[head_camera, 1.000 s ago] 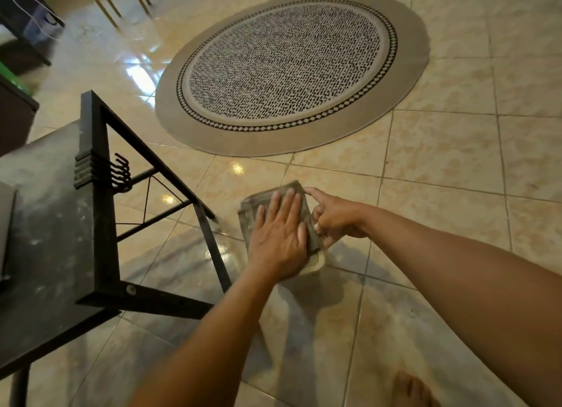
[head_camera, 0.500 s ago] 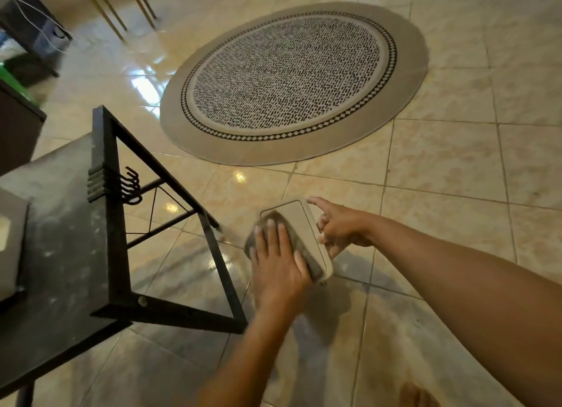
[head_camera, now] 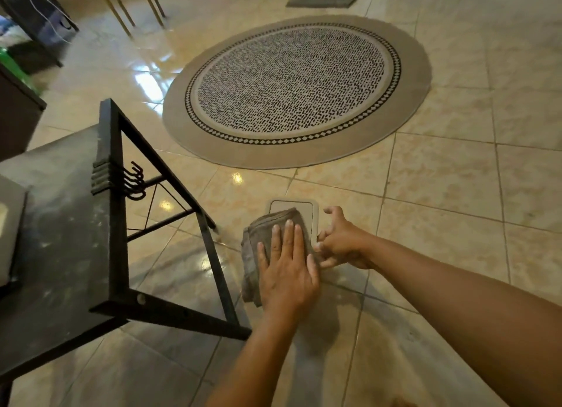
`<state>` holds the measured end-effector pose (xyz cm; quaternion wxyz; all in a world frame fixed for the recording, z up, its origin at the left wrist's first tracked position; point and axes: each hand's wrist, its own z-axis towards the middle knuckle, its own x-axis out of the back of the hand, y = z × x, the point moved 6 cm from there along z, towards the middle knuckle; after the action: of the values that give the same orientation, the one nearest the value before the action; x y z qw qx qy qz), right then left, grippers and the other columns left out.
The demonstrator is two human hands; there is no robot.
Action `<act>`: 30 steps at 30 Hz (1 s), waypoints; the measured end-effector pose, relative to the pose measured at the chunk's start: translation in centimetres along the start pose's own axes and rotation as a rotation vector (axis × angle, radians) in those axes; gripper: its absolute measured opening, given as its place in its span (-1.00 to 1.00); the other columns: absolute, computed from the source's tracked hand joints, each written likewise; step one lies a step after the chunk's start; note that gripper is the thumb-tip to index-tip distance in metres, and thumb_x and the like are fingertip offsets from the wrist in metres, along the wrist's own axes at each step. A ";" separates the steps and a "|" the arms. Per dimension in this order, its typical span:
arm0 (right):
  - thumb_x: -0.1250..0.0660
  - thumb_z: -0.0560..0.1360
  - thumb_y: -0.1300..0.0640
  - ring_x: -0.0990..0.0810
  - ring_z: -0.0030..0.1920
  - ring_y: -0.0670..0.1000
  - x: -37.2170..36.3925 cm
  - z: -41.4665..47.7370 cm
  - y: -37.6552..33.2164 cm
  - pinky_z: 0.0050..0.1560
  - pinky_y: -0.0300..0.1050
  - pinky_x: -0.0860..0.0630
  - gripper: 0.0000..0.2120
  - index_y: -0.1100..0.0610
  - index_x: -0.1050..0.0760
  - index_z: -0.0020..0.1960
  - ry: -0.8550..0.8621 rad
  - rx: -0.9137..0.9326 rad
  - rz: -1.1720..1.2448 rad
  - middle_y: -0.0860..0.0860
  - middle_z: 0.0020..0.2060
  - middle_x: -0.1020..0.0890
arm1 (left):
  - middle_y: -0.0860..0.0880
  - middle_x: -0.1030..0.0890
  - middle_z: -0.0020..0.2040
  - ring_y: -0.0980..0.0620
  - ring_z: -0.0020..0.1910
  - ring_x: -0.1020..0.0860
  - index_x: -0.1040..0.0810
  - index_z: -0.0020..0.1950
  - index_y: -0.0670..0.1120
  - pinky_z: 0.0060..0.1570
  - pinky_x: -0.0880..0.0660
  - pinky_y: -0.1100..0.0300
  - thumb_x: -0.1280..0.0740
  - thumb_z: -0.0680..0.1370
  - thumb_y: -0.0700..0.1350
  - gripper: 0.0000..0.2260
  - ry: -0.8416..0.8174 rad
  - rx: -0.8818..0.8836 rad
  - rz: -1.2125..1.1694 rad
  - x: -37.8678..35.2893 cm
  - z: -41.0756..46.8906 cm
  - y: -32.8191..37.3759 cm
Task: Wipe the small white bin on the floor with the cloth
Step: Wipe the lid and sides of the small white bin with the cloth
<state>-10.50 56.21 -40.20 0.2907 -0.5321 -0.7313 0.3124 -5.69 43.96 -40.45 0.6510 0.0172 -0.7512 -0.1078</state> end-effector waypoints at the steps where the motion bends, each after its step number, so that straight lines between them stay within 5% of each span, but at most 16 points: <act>1: -0.31 0.55 0.35 -0.63 -0.13 0.11 1.0 -0.1 -0.3 -0.18 0.06 -0.68 -0.24 -0.16 0.02 0.49 0.049 0.014 -0.067 0.19 0.07 -0.53 | 0.00 0.32 0.61 0.00 0.58 0.37 0.26 0.61 0.00 0.55 0.25 -0.15 0.19 0.63 0.15 -0.41 -0.015 -0.070 0.036 0.0 0.1 -0.5; 5: -0.26 0.61 0.07 -0.58 0.04 0.09 5.8 0.2 -3.7 -0.03 -0.06 -0.46 -0.60 0.04 -0.31 0.43 0.317 0.252 -0.475 0.03 -0.01 -0.58 | 0.09 0.25 0.62 0.12 0.57 0.36 0.21 0.63 0.07 0.56 0.22 -0.11 0.16 0.64 0.18 -0.43 -0.052 -0.367 0.076 0.8 -0.4 -1.6; 10: -0.16 0.65 0.08 -0.53 0.22 0.10 5.3 2.0 -3.4 0.07 -0.10 -0.40 -0.67 -0.01 -0.44 0.40 0.141 0.298 -0.605 0.09 0.26 -0.56 | 0.13 0.14 0.64 0.16 0.59 0.28 0.11 0.64 0.11 0.55 0.29 0.01 0.05 0.66 0.15 -0.44 -0.074 -0.566 0.057 1.2 -0.3 -1.6; 16: -0.20 0.64 0.16 -0.49 -0.15 0.01 5.2 2.2 -2.6 -0.17 -0.04 -0.51 -0.58 -0.10 -0.33 0.46 0.048 0.341 -0.436 0.04 -0.15 -0.50 | 0.13 0.29 0.60 0.19 0.53 0.41 0.27 0.61 0.11 0.56 0.29 -0.03 0.21 0.63 0.19 -0.44 -0.080 -0.401 0.113 1.1 0.7 -1.8; 22: -0.19 0.63 0.19 -0.51 -0.23 0.02 3.4 1.8 -2.7 -0.35 -0.11 -0.58 -0.60 -0.14 -0.34 0.41 0.175 0.369 -0.365 0.08 -0.22 -0.50 | 0.09 0.29 0.60 0.05 0.57 0.36 0.23 0.63 0.06 0.55 0.30 -0.05 0.11 0.68 0.15 -0.44 -0.079 -0.129 -0.054 1.5 2.7 0.0; 26: -0.24 0.61 0.24 -0.53 -0.22 0.03 3.5 1.5 -2.5 -0.20 -0.06 -0.64 -0.51 -0.09 -0.28 0.47 0.011 0.349 -0.414 0.10 -0.18 -0.49 | 0.10 0.33 0.58 0.08 0.55 0.34 0.21 0.62 0.15 0.48 0.28 0.06 0.04 0.67 0.19 -0.43 -0.038 -0.195 0.023 3.1 3.4 -1.8; 30: -0.39 0.49 0.38 -0.56 -0.22 -0.02 3.3 1.3 -1.9 -0.16 -0.11 -0.62 -0.23 -0.14 -0.19 0.53 -0.215 0.251 -0.308 0.11 -0.10 -0.43 | 0.08 0.32 0.61 0.05 0.55 0.38 0.30 0.59 0.21 0.55 0.27 -0.10 0.17 0.62 0.31 -0.40 -0.067 -0.211 0.091 1.9 3.5 -4.5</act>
<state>-13.47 58.70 -39.27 0.3193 -0.3371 -0.7861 0.4080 -9.98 39.72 -39.94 0.6281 -0.0892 -0.7569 -0.1571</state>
